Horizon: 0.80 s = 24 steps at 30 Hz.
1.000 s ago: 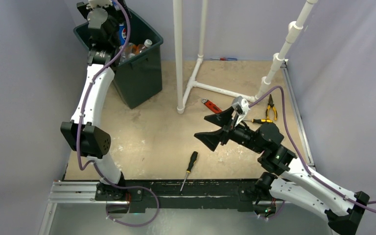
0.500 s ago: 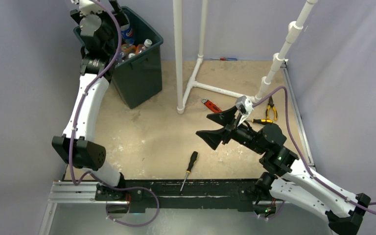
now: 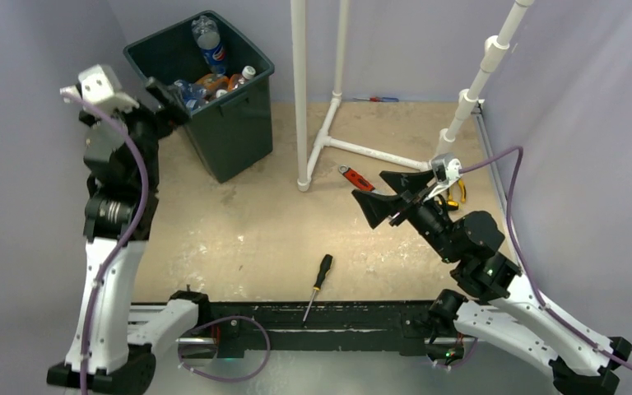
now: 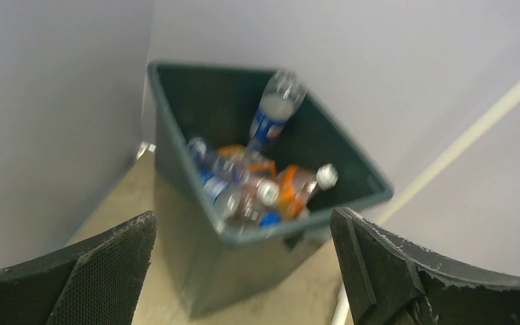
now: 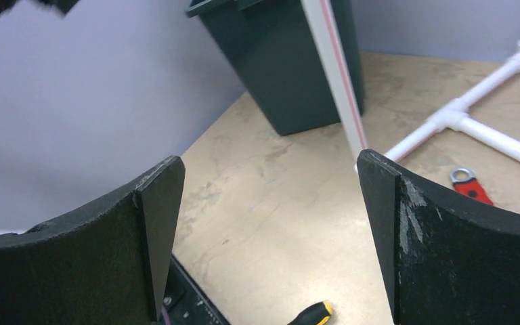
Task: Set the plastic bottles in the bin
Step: Reset both arms
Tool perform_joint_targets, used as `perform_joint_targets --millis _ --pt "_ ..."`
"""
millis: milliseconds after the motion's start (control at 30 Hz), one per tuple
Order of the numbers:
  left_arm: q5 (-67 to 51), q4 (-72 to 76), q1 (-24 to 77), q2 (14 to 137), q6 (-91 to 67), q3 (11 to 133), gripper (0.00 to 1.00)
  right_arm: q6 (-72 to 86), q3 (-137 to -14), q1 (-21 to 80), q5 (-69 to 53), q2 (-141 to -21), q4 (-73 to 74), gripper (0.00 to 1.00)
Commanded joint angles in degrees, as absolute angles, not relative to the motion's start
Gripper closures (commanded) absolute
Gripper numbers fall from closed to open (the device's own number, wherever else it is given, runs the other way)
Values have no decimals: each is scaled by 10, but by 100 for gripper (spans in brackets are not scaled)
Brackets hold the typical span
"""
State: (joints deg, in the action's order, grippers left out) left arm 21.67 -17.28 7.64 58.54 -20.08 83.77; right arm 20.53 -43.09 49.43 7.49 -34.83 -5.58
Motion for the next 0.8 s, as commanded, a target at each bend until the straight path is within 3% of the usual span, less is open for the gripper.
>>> perform_joint_targets --millis 0,267,500,767 --pt "219 -309 78 502 -230 742 1 202 -449 494 191 -360 -28 1" --pt "157 -424 78 450 -251 697 1 234 -460 494 298 -425 8 1" --pt "21 -369 78 397 -207 624 1 240 -423 494 272 -404 -29 1" --pt "-42 -298 79 391 -216 550 1 248 -422 494 287 -413 -2 1"
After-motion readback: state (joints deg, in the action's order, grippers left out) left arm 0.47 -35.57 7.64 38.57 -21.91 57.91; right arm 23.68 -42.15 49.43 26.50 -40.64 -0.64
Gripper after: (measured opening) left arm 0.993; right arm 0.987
